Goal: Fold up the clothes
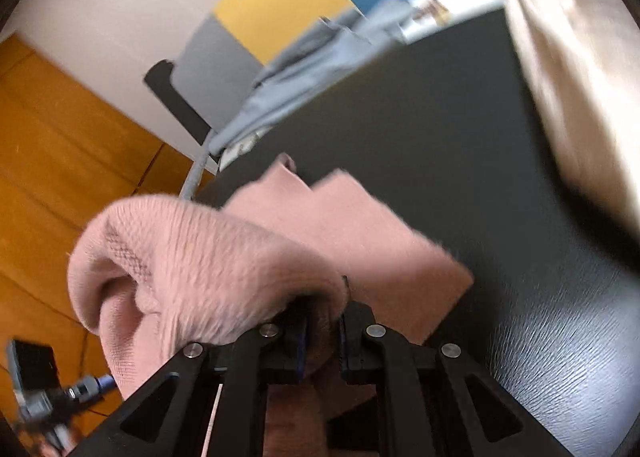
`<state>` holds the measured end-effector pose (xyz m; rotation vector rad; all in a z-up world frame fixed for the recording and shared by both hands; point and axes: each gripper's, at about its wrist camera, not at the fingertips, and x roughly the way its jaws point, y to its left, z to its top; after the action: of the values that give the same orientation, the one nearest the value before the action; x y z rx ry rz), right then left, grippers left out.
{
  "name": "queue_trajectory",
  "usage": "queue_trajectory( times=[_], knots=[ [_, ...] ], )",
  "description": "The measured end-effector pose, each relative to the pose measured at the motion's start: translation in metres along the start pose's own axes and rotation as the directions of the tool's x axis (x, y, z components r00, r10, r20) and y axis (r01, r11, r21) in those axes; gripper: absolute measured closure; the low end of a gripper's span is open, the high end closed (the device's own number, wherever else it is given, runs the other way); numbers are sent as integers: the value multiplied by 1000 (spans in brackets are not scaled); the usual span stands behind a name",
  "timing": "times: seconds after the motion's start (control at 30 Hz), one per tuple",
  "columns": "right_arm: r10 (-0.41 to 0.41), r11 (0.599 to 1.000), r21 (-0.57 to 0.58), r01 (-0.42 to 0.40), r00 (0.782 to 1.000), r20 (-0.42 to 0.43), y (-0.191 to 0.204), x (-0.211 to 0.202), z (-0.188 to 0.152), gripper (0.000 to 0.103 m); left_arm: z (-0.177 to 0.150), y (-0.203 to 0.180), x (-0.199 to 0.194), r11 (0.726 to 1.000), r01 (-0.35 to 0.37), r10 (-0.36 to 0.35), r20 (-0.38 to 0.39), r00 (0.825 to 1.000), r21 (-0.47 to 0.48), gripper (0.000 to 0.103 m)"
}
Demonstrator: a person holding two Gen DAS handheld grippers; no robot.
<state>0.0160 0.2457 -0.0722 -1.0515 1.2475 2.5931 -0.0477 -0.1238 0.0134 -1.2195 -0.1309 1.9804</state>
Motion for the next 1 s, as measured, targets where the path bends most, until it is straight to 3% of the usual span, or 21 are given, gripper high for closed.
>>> queue_trajectory(
  times=[0.07, 0.13, 0.2, 0.3, 0.33, 0.47, 0.53, 0.67, 0.77, 0.83, 1.0],
  knots=[
    [18, 1000, 12, -18, 1000, 6, -1, -4, -4, 91, -3, -26, 9, 987, -72, 70, 18, 997, 143, 63],
    [18, 1000, -6, -18, 1000, 11, 3, -7, -9, 91, -6, -42, 23, 957, -148, 148, 20, 989, 249, 62],
    [24, 1000, -13, -24, 1000, 14, 2, -5, -12, 91, -5, -47, 38, 923, -244, 248, 26, 968, 298, 62],
    [39, 999, -5, -39, 999, 21, -2, -3, -14, 91, -4, -52, 59, 858, -369, 381, 39, 924, 357, 62],
    [41, 999, -4, -41, 999, 23, -3, -3, -14, 91, -4, -48, 65, 859, -377, 392, 29, 919, 347, 61],
    [44, 999, -7, -43, 999, 29, -4, -1, -15, 91, -9, -39, 82, 861, -371, 384, 32, 923, 349, 53],
    [51, 999, -2, -51, 998, 30, -5, -1, -16, 91, -15, -39, 83, 862, -362, 364, 62, 929, 355, 41],
    [64, 998, 5, -64, 997, 33, -7, -2, -17, 91, -26, -43, 83, 850, -379, 373, 91, 923, 365, 44],
    [67, 998, 8, -68, 997, 35, -6, -2, -18, 91, -26, -39, 68, 897, -301, 292, 78, 953, 325, 44],
    [69, 997, 11, -70, 997, 36, -6, -3, -19, 91, -28, -36, 58, 912, -260, 245, 86, 966, 317, 41],
    [70, 997, 10, -71, 997, 40, -5, -5, -21, 91, -32, -26, 57, 919, -248, 231, 89, 969, 306, 40]
  ],
)
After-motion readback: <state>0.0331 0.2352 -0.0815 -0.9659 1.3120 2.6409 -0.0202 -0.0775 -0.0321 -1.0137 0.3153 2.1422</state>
